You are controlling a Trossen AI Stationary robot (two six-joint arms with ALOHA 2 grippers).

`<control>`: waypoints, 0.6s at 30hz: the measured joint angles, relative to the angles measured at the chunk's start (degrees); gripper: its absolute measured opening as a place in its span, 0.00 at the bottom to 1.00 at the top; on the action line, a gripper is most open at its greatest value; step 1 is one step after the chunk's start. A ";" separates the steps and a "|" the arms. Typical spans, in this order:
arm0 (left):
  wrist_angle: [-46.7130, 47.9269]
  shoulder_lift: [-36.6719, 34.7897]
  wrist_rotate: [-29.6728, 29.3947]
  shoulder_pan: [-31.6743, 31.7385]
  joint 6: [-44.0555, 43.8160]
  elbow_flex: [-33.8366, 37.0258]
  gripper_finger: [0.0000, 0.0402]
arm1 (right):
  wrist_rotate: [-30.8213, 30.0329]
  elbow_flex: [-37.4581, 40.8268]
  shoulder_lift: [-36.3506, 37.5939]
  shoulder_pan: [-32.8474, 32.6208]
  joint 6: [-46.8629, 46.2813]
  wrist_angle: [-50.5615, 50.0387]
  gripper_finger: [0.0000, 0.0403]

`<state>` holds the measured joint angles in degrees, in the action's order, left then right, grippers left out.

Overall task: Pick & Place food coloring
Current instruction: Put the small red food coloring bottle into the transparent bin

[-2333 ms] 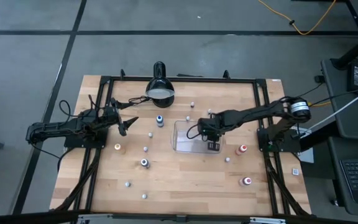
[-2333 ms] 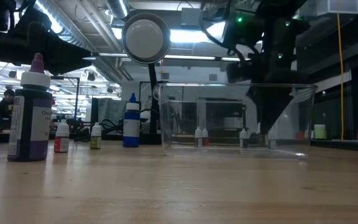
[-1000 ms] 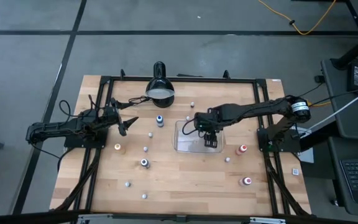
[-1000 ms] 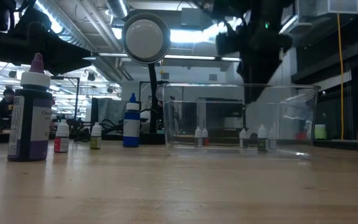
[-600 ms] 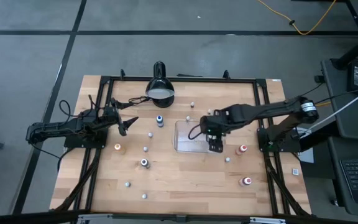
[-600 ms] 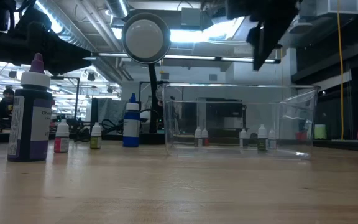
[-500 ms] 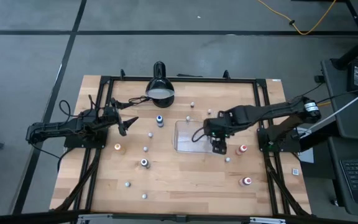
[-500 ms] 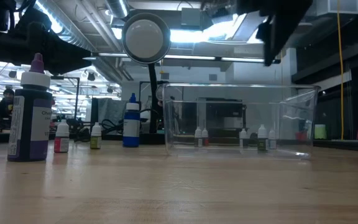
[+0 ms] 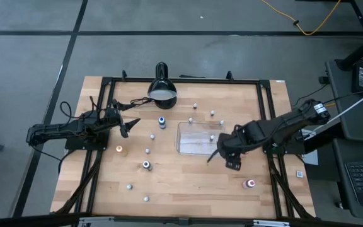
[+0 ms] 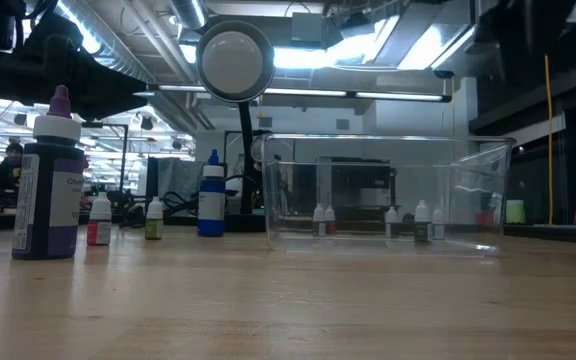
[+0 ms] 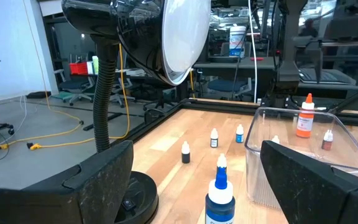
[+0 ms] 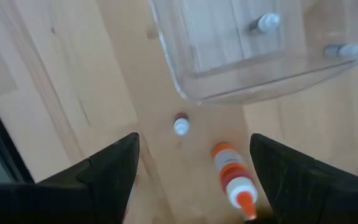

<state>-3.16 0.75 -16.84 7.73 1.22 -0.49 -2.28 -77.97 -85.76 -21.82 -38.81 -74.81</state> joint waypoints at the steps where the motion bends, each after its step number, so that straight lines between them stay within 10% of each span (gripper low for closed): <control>1: 0.00 0.00 -0.02 0.00 0.00 -0.02 0.87 | 0.00 0.23 -0.23 -0.79 -0.33 0.06 0.76; 18: 0.00 -0.02 -0.02 0.00 0.00 -0.02 0.87 | -0.09 12.49 -1.74 -7.78 -0.04 7.71 0.76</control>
<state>-3.16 0.73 -16.86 7.72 1.21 -0.51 -2.37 -65.48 -87.50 -29.60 -38.85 -67.09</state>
